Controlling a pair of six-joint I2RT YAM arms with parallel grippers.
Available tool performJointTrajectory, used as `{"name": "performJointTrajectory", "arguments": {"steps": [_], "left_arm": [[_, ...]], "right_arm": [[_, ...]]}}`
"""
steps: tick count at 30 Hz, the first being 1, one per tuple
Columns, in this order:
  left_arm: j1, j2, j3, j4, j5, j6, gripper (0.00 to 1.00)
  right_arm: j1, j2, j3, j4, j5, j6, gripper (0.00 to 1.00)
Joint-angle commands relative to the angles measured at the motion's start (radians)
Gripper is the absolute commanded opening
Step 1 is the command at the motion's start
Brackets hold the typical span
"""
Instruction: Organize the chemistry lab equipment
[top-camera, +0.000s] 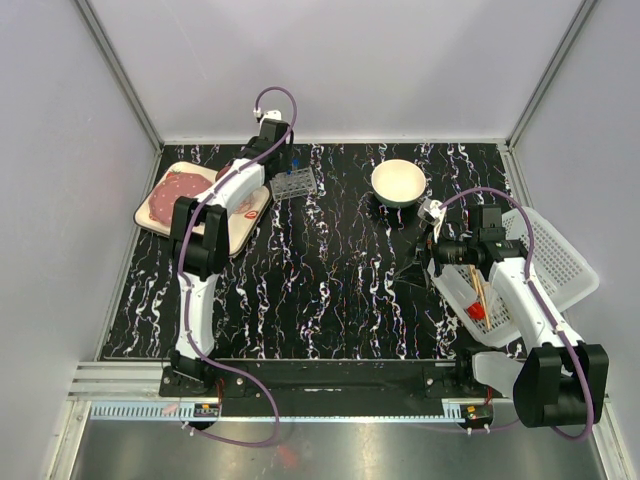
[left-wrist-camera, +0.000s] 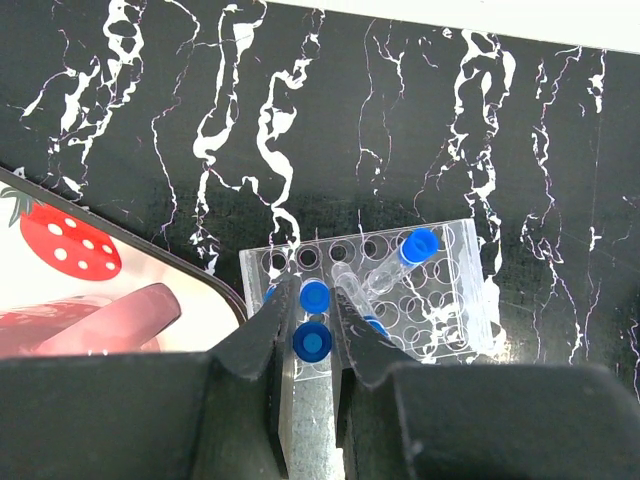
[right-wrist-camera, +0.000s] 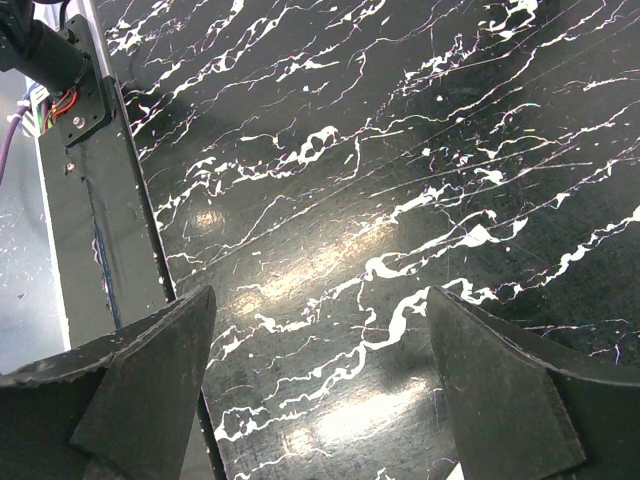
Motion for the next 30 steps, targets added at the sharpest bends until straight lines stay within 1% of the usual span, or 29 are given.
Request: {"name": "performJointTrajectory", "arguments": {"steps": [1,8,22,30], "left_arm": [[0.006,0.009,0.04,0.064,-0.035,0.016,0.11],[0.004,0.024,0.047,0.087,-0.05,0.044,0.11],[-0.005,0.035,0.037,0.118,-0.049,0.053,0.13],[-0.019,-0.005,-0.05,0.182,-0.069,0.056,0.14]], "right_arm": [[-0.009,0.003,0.017,-0.002,-0.011,-0.016,0.91],[-0.01,0.003,0.017,-0.002,-0.014,-0.016,0.91],[-0.016,0.009,0.017,-0.002,-0.014,-0.016,0.91],[-0.019,0.007,0.019,-0.006,-0.014,-0.016,0.91]]}}
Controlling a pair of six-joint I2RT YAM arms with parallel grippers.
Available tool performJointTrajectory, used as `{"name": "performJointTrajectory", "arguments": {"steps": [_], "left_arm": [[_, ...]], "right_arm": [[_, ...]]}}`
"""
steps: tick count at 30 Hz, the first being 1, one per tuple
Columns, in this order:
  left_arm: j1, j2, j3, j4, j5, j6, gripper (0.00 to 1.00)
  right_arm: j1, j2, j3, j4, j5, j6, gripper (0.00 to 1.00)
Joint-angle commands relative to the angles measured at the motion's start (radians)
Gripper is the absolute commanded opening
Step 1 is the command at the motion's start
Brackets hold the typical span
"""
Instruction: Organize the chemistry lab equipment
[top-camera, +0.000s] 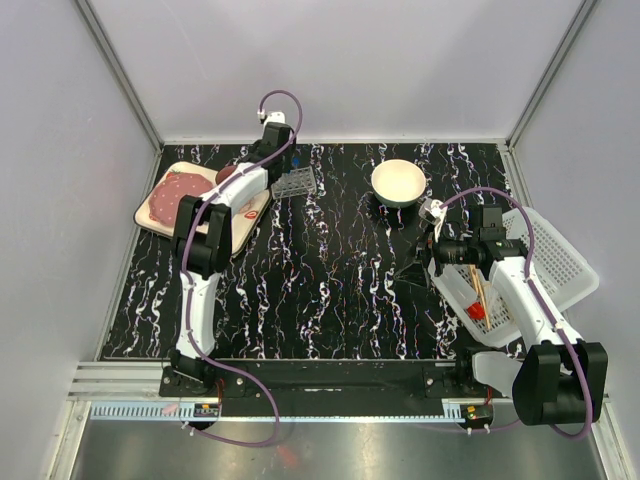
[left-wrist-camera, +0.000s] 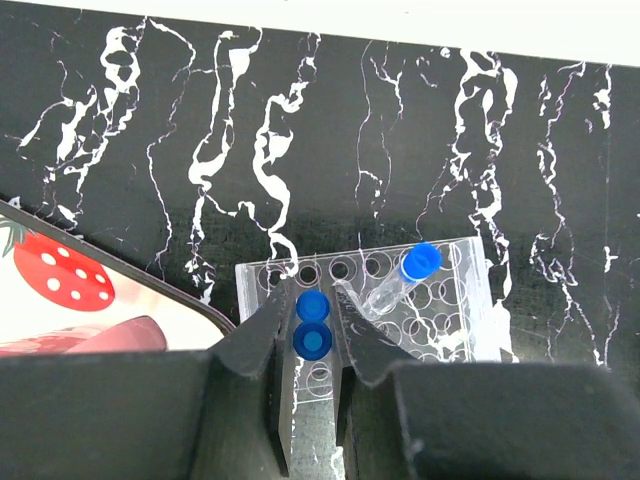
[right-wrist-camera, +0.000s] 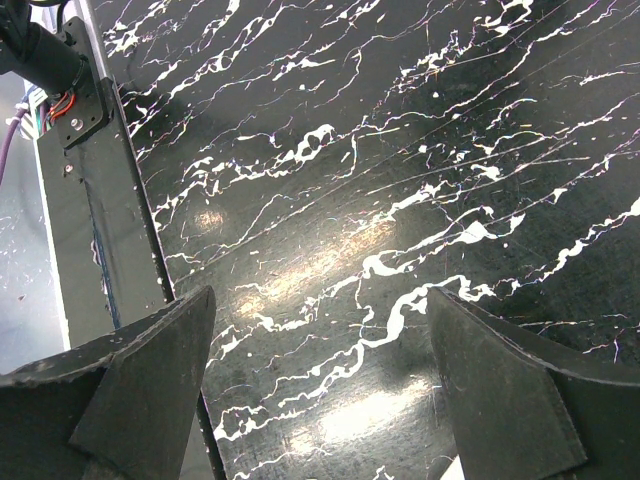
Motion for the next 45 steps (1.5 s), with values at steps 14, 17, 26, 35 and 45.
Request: {"name": "performJointTrajectory", "arguments": {"steps": [14,17,26,35,45], "left_arm": [[-0.041,-0.064,-0.113,0.153,-0.111,0.042,0.08],[-0.047,-0.082,-0.154,0.178,-0.134,0.03,0.09],[-0.055,-0.133,-0.255,0.264,-0.191,0.025,0.18],[-0.056,-0.135,-0.248,0.315,-0.196,0.047,0.19],[-0.067,-0.138,-0.297,0.356,-0.176,0.08,0.19]], "right_arm": [[-0.015,-0.005,0.019,-0.006,-0.016,-0.017,0.91],[-0.016,-0.003,0.019,-0.006,-0.016,-0.019,0.92],[-0.018,-0.005,0.02,-0.007,-0.018,-0.019,0.92],[-0.022,-0.006,0.02,-0.009,-0.021,-0.022,0.92],[-0.028,-0.006,0.02,-0.01,-0.019,-0.024,0.92]]}}
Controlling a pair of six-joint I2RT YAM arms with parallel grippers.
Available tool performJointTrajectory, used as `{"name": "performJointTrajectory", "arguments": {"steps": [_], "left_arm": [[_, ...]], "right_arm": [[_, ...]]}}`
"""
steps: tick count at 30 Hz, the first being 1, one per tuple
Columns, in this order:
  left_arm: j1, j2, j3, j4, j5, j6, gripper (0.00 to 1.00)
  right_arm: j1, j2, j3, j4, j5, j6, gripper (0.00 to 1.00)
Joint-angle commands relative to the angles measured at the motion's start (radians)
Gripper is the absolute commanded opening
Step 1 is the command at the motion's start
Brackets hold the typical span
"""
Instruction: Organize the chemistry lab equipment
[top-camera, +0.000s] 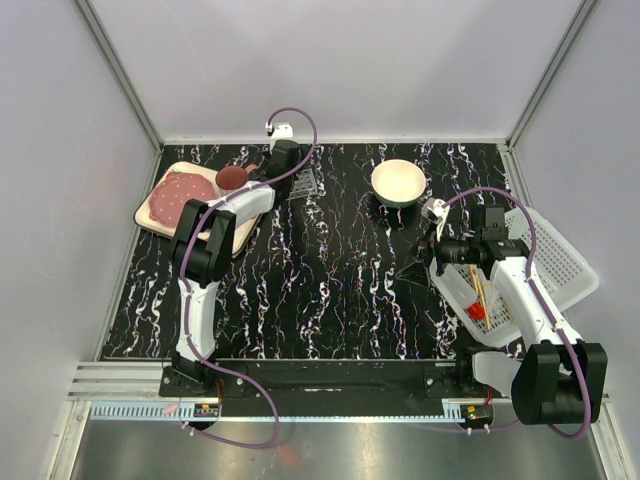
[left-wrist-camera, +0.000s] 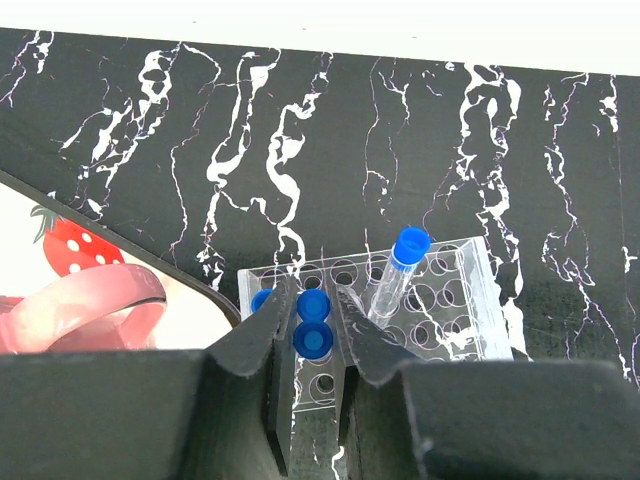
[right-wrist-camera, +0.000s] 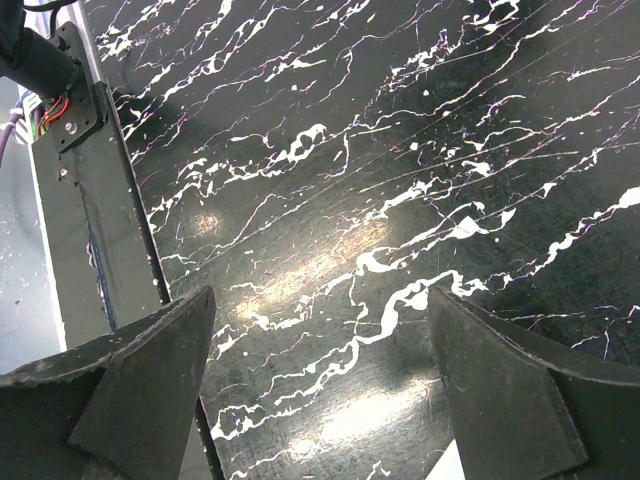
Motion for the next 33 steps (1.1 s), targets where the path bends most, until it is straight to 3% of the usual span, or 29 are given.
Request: {"name": "performJointTrajectory", "arguments": {"steps": [1,9,13,17,27,33], "left_arm": [[-0.002,-0.051,-0.023,0.055,-0.009,0.021,0.19],[-0.002,-0.079,-0.068,0.075,-0.008,0.013,0.29],[-0.002,-0.111,-0.093,0.093,-0.014,0.01,0.53],[-0.002,-0.151,-0.121,0.107,-0.012,0.013,0.64],[-0.001,-0.243,-0.122,0.102,0.032,0.051,0.69],[0.03,-0.328,-0.115,-0.002,0.118,0.024,0.85]], "right_arm": [[-0.009,-0.005,0.019,-0.007,-0.017,-0.019,0.92],[-0.012,-0.005,0.019,-0.007,-0.018,-0.022,0.92],[-0.011,-0.005,0.019,-0.007,-0.018,-0.02,0.92],[-0.012,-0.005,0.017,-0.006,-0.021,-0.02,0.92],[-0.011,-0.006,0.014,-0.007,-0.023,-0.024,0.92],[-0.011,-0.006,0.014,-0.007,-0.02,-0.025,0.92]]}}
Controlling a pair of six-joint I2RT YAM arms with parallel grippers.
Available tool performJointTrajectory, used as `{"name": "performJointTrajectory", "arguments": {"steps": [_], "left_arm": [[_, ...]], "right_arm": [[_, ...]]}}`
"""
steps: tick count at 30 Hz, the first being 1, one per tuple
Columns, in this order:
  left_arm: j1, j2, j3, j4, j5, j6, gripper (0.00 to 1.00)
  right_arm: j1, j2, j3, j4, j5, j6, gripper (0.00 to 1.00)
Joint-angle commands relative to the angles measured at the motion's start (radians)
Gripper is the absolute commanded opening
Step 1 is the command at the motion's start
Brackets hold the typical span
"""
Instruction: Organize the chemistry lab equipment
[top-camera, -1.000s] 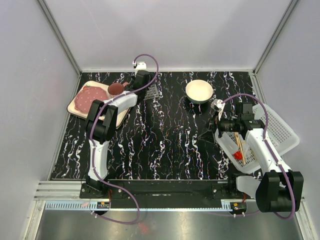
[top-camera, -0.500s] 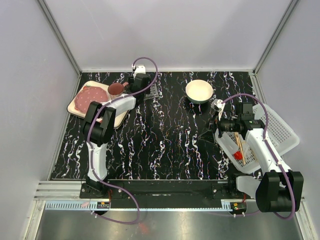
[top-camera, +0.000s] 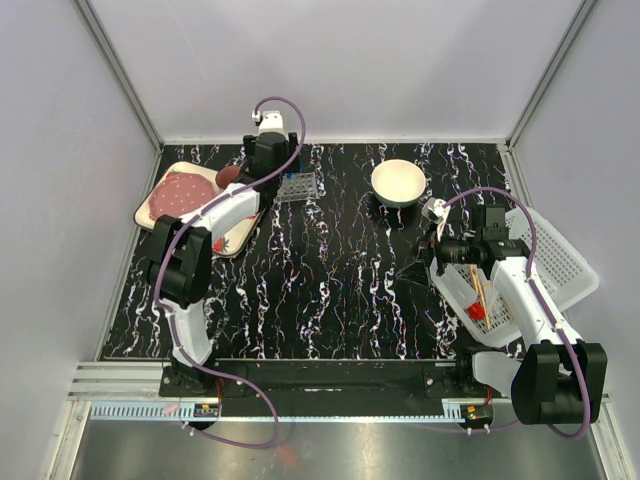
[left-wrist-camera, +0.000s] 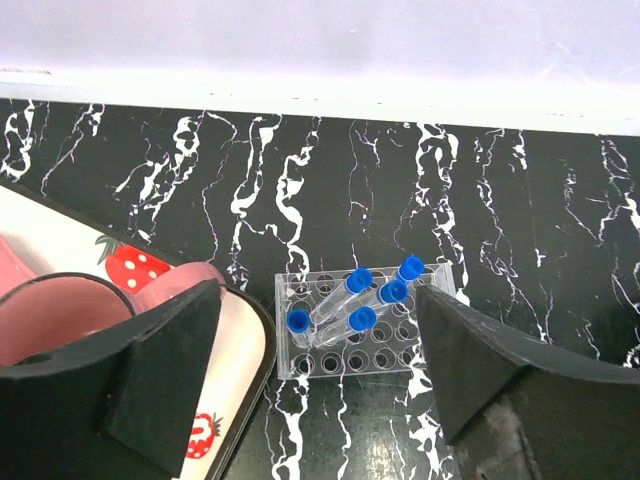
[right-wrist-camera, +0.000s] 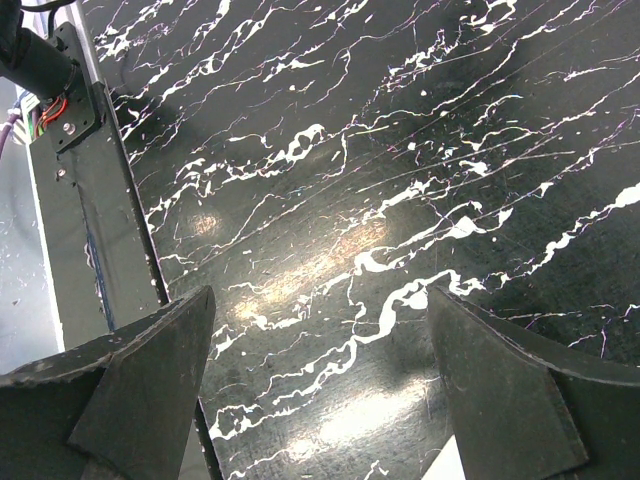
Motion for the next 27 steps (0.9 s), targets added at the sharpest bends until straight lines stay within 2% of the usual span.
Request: {"name": "performJointTrajectory", "arguments": {"steps": [1,5,7,12,15,19,23,27], "left_arm": [[0.042,-0.12,0.015,-0.063,0.114,-0.032,0.88],[0.103,-0.241,-0.026,-0.18,0.298,-0.1,0.97],[0.128,-0.301,-0.056,-0.23,0.332,-0.121,0.99],[0.154,-0.585,-0.197,-0.306,0.349,-0.071,0.99],[0.184,-0.747,-0.251,-0.39,0.395,-0.055,0.99],[0.209,-0.959,-0.3,-0.522,0.434,-0.061,0.99],[0.212,-1.09,-0.297,-0.661,0.499,-0.071,0.99],[0.214,-1.173,-0.266,-0.747,0.518,-0.084,0.99]], "right_arm": [[-0.007,-0.008,0.013,-0.007,-0.013,-0.023,0.92],[-0.04,-0.019,0.016,-0.007,-0.013,-0.021,0.93],[-0.05,-0.032,0.019,-0.004,-0.012,-0.012,0.93],[-0.055,-0.066,0.108,-0.054,0.065,0.016,0.95],[-0.056,-0.074,0.25,-0.123,0.207,0.073,1.0],[-0.057,-0.066,0.457,-0.166,0.527,0.233,1.0],[-0.061,-0.091,0.617,-0.221,0.62,0.357,1.0],[-0.111,-0.121,0.685,-0.232,0.685,0.494,1.0]]}}
